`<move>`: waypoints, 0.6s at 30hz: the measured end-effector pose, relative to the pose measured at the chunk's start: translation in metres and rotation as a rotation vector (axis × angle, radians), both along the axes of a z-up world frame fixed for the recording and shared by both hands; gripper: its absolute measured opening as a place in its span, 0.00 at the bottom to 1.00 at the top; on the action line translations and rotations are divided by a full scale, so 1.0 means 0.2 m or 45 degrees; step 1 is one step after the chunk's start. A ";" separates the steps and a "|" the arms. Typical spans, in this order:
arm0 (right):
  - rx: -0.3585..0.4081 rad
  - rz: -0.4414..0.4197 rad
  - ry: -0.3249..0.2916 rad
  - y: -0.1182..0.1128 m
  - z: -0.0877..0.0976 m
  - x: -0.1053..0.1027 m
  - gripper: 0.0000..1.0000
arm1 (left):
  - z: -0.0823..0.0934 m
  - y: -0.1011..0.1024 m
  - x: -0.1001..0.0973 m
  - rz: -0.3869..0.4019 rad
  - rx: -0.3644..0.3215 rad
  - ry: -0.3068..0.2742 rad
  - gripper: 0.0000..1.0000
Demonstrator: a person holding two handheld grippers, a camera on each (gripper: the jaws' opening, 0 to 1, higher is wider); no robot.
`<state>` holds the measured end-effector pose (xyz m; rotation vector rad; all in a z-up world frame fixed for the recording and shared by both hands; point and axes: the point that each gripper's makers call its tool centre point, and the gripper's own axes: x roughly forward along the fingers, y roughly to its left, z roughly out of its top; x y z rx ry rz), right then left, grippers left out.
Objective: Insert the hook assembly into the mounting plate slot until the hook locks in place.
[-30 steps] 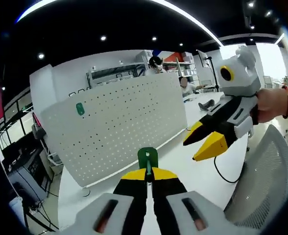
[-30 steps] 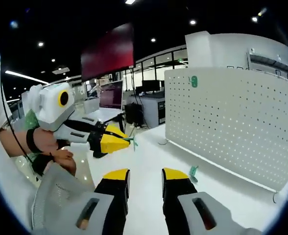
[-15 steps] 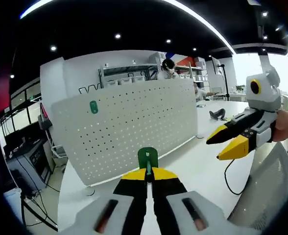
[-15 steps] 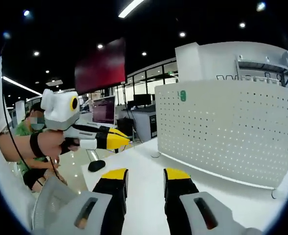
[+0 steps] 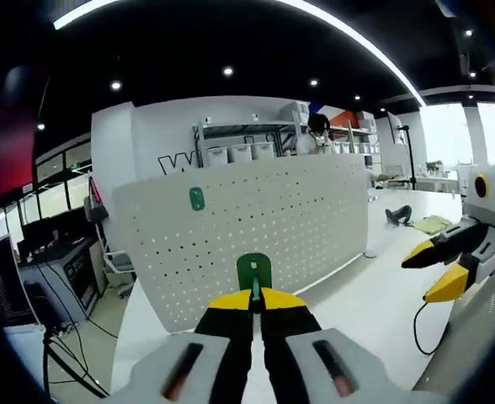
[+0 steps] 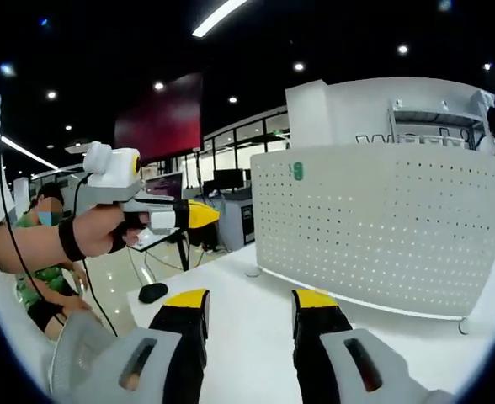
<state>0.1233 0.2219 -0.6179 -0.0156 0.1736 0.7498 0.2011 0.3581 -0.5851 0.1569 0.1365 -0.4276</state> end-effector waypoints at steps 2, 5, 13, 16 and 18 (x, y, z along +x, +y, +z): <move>-0.002 -0.016 -0.013 -0.01 0.01 0.01 0.45 | 0.01 0.01 0.02 0.006 -0.013 -0.002 0.02; -0.009 -0.023 0.001 -0.02 0.00 0.01 0.45 | 0.01 0.02 0.05 0.012 -0.032 0.002 0.02; -0.031 -0.052 -0.003 -0.06 0.00 0.01 0.45 | 0.01 0.04 0.13 0.034 -0.056 0.024 0.02; -0.011 -0.052 -0.002 -0.07 0.02 0.01 0.49 | 0.02 0.05 0.16 0.037 -0.097 0.022 0.02; -0.009 -0.077 -0.045 -0.08 0.05 0.02 0.51 | 0.02 0.06 0.18 0.052 -0.091 0.015 0.02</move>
